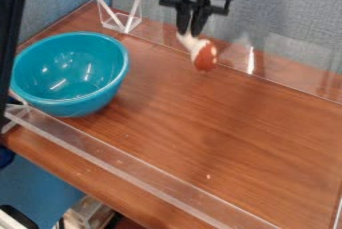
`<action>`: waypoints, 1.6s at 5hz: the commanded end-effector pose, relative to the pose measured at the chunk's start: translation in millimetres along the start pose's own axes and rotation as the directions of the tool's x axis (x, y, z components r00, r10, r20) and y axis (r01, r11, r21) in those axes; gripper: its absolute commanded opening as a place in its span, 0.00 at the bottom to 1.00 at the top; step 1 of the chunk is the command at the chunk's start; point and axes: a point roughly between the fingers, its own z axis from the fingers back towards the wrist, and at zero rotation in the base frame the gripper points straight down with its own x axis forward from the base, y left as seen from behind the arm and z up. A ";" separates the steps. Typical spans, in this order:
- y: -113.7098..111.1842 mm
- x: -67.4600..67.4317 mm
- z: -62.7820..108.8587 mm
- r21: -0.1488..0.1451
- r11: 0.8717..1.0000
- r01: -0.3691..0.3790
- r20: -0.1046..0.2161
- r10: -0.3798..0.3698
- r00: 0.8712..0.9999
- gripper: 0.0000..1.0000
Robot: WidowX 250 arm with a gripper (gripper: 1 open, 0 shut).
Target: Put the mushroom in the blue bowl
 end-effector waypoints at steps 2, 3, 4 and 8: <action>42.6 -2.4 65.0 -0.054 0.990 -0.131 0.109 0.136 0.985 0.00; 85.1 -11.2 62.8 -0.039 0.965 -0.261 0.089 0.263 0.961 0.00; 131.3 -13.8 43.8 -0.011 0.913 -0.407 0.061 0.407 0.911 0.00; 184.8 -50.2 -22.2 0.115 0.759 -0.641 0.015 0.644 0.765 0.00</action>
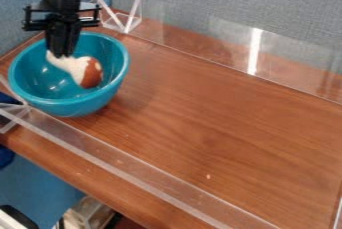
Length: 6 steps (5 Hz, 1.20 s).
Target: Put the mushroom in the blue bowl
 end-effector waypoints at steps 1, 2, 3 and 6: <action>12.1 11.9 2.1 -0.013 0.997 -0.070 0.018 0.070 0.997 0.00; 16.9 10.0 -10.6 0.015 0.993 -0.114 0.011 0.114 0.993 0.00; 21.3 8.6 -22.8 0.034 0.994 -0.105 0.023 0.104 0.994 0.00; 26.7 -11.6 -34.9 0.063 0.985 -0.159 0.008 0.158 0.987 1.00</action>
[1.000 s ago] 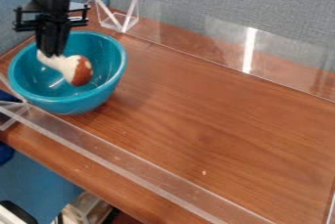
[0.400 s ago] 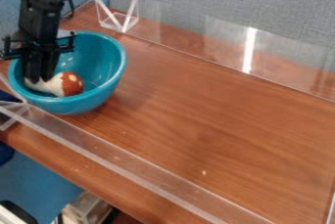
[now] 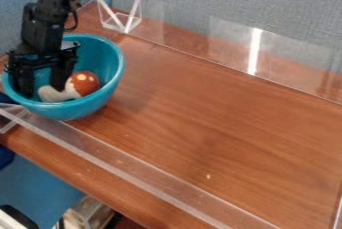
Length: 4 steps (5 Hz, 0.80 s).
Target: Put the mushroom in the blue bowl
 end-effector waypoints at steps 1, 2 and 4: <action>6.6 1.1 15.2 -0.043 0.997 0.058 0.054 -0.055 0.997 1.00; 9.3 1.1 16.6 -0.048 0.990 0.135 0.080 -0.131 0.988 1.00; 17.2 -8.8 27.4 -0.052 0.974 0.221 0.102 -0.215 0.971 1.00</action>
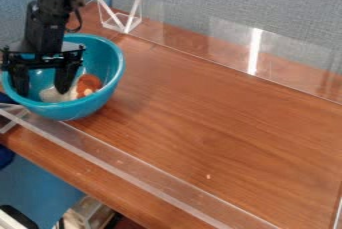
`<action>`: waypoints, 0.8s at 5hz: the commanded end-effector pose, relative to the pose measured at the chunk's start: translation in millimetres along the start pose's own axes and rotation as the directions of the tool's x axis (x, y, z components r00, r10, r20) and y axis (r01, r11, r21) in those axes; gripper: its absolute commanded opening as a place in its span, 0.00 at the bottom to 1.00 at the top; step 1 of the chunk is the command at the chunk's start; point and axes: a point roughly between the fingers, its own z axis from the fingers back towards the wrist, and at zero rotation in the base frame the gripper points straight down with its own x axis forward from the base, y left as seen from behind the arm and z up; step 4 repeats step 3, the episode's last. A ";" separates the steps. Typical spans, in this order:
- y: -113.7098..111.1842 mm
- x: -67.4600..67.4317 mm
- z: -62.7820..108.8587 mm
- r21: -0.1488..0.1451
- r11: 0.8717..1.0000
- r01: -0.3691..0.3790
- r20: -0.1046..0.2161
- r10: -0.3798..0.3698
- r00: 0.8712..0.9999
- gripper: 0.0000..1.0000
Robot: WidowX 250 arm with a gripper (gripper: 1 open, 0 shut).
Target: Put the mushroom in the blue bowl
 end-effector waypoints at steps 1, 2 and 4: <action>7.6 -8.8 24.6 -0.034 0.999 -0.004 0.032 0.005 0.999 1.00; 3.9 -13.5 20.5 -0.037 0.999 0.028 0.035 -0.027 0.999 1.00; 0.9 -18.4 16.6 -0.041 0.997 0.060 0.038 -0.059 0.998 1.00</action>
